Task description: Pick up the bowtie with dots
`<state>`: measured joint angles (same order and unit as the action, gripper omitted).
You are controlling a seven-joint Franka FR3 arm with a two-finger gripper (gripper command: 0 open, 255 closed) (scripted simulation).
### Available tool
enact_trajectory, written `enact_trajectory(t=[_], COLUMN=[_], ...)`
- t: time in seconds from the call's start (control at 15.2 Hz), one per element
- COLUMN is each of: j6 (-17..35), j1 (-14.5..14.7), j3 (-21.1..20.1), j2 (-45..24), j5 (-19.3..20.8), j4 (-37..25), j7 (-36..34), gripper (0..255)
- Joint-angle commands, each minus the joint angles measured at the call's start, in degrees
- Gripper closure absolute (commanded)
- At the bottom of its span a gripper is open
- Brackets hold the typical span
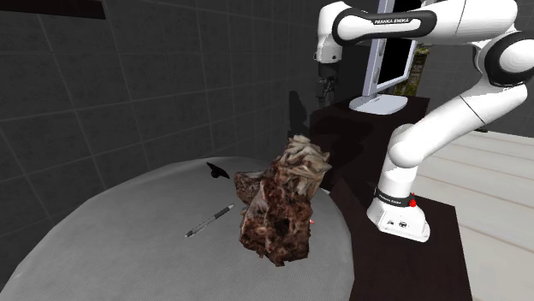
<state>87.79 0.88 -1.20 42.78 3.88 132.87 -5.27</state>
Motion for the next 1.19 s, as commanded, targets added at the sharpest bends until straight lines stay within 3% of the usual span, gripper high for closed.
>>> enact_trajectory(t=[0.0,0.59,1.12], j6=[0.0,5.9,10.7], j1=[0.0,3.1,4.8], j3=[0.0,-10.0,-18.3], j2=[0.0,-9.5,-21.6], j5=[0.0,-6.1,-7.9], j4=[0.0,-3.0,-10.2], j7=[0.0,-11.8,-22.3], gripper=[0,0,0])
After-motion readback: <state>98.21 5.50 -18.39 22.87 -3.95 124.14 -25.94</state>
